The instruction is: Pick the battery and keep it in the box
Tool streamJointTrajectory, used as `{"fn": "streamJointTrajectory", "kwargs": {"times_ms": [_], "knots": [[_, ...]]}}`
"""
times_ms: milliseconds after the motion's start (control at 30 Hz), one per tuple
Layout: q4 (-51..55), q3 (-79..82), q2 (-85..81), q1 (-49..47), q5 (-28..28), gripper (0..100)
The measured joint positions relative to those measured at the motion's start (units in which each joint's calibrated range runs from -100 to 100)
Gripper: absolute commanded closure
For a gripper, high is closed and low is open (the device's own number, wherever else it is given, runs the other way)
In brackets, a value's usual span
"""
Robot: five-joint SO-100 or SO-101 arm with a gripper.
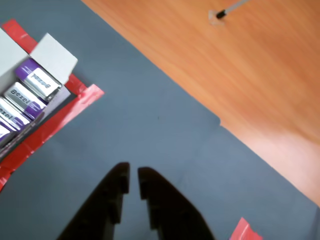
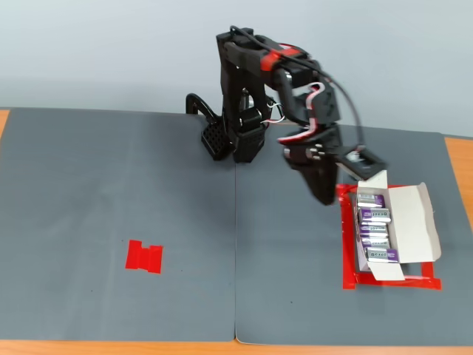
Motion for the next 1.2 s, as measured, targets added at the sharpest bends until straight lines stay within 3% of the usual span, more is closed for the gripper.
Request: {"fn": "streamJointTrajectory", "kwargs": {"times_ms": [467,967,1200], "knots": [[0.00,34.58,-32.88,16.80,0.00,98],[0.00,63.58,-62.79,23.43,-0.15,98],[-5.98,73.73,-63.89,23.21,-5.91,98]]}}
